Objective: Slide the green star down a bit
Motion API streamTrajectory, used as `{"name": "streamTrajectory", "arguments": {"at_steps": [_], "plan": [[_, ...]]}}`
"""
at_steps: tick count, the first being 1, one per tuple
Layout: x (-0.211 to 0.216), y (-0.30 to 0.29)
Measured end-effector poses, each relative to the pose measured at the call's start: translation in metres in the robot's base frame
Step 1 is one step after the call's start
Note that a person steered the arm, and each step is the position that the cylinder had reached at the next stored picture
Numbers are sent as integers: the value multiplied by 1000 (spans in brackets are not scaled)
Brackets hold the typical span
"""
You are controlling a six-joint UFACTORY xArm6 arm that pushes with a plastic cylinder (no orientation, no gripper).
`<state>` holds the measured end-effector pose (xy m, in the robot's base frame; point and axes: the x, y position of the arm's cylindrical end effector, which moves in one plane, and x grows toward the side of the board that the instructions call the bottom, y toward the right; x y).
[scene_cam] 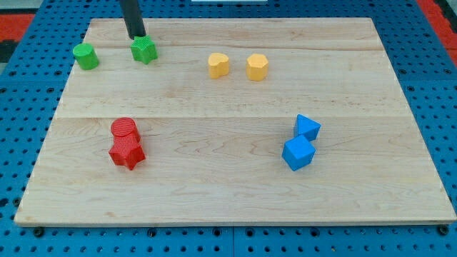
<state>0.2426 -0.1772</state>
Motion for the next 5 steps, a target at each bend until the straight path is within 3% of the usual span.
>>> {"name": "streamTrajectory", "arguments": {"at_steps": [2,5], "plan": [[39,0],[9,55]]}}
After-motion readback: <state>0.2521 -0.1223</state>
